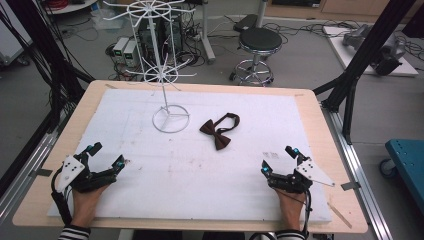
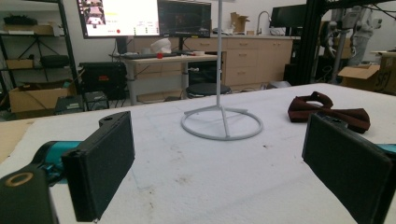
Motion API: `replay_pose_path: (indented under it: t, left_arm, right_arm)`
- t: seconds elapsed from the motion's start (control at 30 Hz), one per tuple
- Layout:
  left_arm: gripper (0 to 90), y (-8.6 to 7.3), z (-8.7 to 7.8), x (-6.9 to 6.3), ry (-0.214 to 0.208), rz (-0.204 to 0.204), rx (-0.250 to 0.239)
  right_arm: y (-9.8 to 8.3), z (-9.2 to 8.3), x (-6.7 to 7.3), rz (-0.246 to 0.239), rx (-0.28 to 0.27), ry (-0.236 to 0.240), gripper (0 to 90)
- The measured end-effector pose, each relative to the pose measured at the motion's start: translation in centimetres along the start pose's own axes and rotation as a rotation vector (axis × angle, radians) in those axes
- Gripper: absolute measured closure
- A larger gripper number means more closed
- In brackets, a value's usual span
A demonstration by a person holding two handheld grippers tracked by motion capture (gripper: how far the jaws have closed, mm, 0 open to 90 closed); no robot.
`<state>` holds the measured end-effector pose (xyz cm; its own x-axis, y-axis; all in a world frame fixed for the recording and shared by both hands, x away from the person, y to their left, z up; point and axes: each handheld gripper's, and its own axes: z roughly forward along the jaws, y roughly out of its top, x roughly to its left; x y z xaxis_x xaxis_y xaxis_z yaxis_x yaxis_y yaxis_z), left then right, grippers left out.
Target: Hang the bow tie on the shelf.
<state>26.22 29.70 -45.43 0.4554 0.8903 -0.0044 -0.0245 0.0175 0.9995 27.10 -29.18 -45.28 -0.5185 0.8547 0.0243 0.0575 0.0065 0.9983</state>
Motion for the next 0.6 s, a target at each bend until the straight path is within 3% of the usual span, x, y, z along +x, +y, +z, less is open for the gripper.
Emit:
replay_pose_path:
  t: [0.6]
  left_arm:
    - [9.7,0.00,-0.02,-0.02,0.000,0.003,-0.002]
  right_arm:
    - [0.02,0.02,-0.01,-0.010,-0.003,0.002,0.8]
